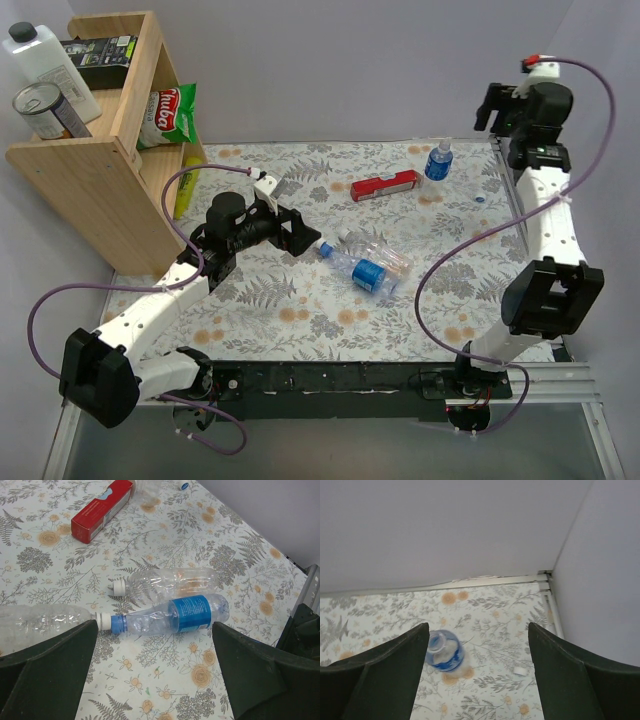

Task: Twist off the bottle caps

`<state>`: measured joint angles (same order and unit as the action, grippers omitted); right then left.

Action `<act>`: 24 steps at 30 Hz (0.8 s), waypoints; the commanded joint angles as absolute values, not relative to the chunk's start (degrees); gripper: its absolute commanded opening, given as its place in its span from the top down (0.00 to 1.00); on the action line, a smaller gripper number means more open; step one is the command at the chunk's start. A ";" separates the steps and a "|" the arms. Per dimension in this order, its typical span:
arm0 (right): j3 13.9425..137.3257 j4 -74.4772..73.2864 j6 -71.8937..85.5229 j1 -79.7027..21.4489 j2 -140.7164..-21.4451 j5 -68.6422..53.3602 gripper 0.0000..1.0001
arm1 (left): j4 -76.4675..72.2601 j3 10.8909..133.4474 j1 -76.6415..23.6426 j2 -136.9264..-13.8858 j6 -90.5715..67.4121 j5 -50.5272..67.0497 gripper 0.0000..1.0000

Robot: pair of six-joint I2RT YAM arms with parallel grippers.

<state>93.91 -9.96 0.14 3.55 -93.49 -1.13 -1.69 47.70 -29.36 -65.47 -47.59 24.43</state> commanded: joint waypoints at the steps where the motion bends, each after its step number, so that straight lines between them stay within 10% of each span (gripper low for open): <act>1: 90.97 -9.75 7.99 12.56 -93.86 -6.76 0.16 | -1.93 47.81 -29.44 -65.39 -46.93 24.52 0.02; 15: 70.51 -3.87 14.94 13.98 -87.20 -8.17 0.25 | -1.32 48.34 -29.44 -66.09 -47.90 23.38 0.02; 24: 49.76 -0.53 9.85 -7.80 -71.29 -0.44 0.27 | -0.35 49.31 -29.44 -68.90 -51.85 20.57 0.02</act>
